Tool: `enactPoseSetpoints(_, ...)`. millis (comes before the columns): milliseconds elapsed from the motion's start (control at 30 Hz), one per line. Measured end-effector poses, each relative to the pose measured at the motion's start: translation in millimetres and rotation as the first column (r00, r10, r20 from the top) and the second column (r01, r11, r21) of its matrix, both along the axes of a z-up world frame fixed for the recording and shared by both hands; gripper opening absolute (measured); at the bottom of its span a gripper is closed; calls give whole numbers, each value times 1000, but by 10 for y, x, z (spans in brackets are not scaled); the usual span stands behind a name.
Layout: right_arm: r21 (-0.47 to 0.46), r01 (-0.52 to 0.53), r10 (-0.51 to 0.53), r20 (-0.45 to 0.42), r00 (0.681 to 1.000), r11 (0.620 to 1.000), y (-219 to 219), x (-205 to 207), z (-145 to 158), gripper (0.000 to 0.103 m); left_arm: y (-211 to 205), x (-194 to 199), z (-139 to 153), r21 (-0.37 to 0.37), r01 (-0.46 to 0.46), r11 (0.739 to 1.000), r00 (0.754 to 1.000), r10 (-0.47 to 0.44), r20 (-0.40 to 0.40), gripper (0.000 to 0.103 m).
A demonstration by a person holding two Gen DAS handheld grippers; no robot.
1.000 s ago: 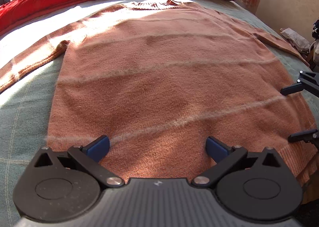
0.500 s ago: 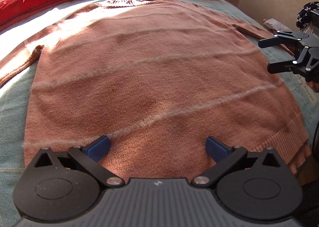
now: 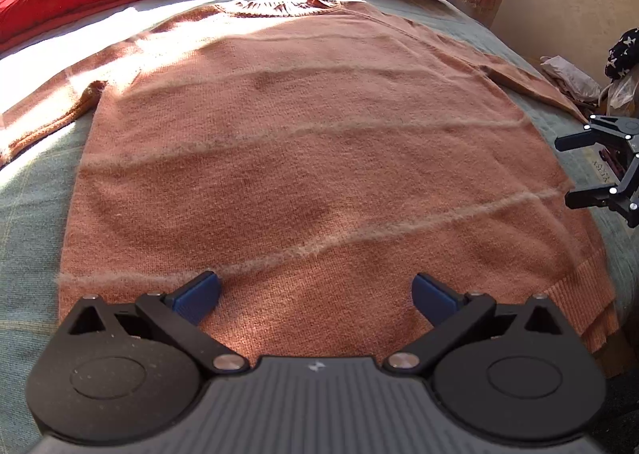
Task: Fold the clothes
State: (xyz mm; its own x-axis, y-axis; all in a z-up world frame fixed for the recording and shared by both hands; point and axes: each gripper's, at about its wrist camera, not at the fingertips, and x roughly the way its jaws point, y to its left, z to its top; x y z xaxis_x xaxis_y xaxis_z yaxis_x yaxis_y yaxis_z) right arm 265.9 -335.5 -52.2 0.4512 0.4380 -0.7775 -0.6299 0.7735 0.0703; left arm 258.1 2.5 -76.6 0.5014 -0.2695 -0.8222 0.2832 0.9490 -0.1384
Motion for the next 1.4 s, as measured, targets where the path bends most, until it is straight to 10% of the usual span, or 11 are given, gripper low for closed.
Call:
enactPoseSetpoints(333,1,-178,178,-7,984,984,705,162,-249,103,297,-185,91,-37,-66,997,997,65,-43,102)
enactPoseSetpoints(967,10,-136,136,25,990,991,699,119,-333,103,742,-577,216,-89,-191,978,977,180,-117,102)
enactPoseSetpoints(1267,-28,-118,119,41,992,993,765,83,-327,103,118,-67,238,-55,5,998,996,0,89,100)
enactPoseSetpoints(1400,-20,-106,107,51,993,994,757,69,-340,103,-52,-92,210,-184,138,973,990,-132,47,101)
